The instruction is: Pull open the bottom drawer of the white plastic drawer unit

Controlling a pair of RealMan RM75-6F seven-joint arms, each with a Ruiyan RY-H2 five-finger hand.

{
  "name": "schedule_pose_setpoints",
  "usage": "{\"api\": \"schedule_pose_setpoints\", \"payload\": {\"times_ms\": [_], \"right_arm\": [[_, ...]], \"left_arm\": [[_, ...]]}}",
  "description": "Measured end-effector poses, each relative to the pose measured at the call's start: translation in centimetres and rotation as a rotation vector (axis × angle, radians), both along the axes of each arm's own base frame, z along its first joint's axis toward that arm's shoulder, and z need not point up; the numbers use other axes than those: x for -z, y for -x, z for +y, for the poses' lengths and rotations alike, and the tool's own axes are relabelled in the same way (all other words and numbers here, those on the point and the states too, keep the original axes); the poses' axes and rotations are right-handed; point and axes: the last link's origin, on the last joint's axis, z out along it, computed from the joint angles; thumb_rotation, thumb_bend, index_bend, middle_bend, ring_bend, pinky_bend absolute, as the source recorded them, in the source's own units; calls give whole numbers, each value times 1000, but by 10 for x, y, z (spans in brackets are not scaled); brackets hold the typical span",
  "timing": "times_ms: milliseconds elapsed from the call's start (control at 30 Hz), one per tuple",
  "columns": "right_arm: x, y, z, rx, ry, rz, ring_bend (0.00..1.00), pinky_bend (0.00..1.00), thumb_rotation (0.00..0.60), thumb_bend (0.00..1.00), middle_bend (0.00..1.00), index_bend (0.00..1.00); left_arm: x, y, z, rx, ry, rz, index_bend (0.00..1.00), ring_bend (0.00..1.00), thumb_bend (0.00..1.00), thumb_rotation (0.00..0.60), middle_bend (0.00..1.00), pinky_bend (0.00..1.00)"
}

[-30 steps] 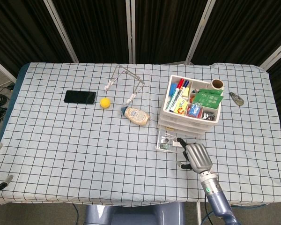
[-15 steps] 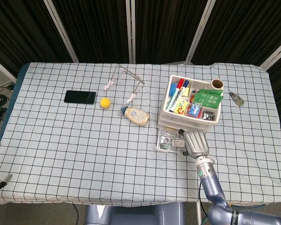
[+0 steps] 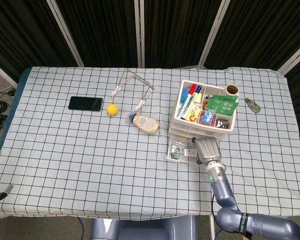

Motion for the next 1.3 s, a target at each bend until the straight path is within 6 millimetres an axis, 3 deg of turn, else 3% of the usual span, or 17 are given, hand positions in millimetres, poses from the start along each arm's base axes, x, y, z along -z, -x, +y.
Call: {"api": "schedule_pose_setpoints", "payload": {"times_ms": [500, 1300], "right_arm": [[15, 8, -3, 17, -32, -17, 1000, 882, 600, 81, 1000, 421], [29, 15, -12, 50, -78, 12, 1000, 881, 600, 65, 1000, 454]], "left_arm": [[0, 1, 1, -11, 1, 0, 0, 0, 0, 600, 0, 0], [1, 2, 3, -18, 6, -1, 0, 0, 0, 600, 0, 0]]}}
